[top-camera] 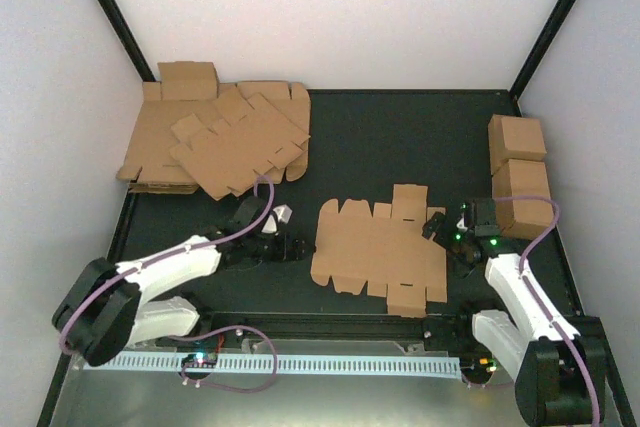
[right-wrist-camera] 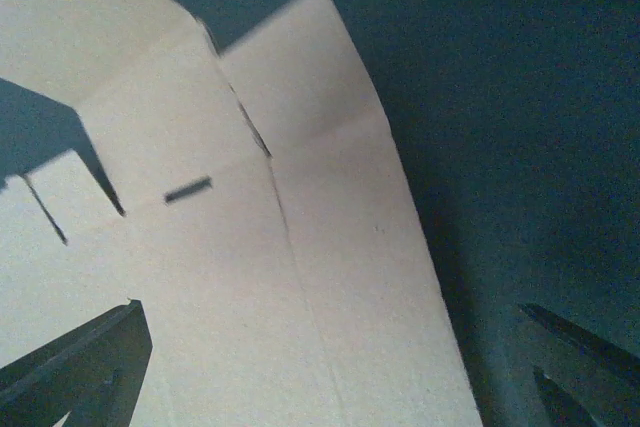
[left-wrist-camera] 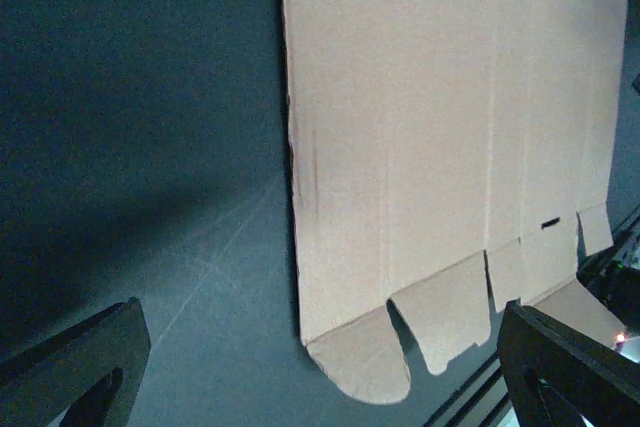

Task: Fold the paper box

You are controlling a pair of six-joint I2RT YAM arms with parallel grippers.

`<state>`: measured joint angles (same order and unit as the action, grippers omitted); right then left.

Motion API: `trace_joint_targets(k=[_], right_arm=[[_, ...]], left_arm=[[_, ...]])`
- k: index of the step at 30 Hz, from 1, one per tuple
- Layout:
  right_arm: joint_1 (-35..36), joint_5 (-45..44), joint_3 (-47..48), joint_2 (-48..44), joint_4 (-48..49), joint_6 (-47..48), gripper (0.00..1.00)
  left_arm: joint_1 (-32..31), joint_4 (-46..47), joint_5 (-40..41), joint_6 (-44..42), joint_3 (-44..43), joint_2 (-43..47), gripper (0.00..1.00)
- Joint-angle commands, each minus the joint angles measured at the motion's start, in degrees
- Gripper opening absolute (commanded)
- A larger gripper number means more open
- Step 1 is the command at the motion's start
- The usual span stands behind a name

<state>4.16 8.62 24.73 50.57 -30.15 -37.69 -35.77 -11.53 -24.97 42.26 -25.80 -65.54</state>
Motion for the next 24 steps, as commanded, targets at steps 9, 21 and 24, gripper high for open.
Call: trace_joint_targets(k=[9,21,24], right_arm=[[0.2,9.6,-3.0,6.8,5.5,2.4,1.00],[0.2,11.5,-2.0,8.1,5.5,4.5,1.00],[0.2,11.7,-1.8,8.6,5.5,4.8,1.00]], left_arm=[[-1.5,7.7,-1.3,2.2,-5.2,-15.6,0.93],[-1.5,20.2,-9.9,7.8,-3.6,-22.1,0.82],[-1.4,19.8,-9.7,8.0,-3.9,-20.6,0.79]])
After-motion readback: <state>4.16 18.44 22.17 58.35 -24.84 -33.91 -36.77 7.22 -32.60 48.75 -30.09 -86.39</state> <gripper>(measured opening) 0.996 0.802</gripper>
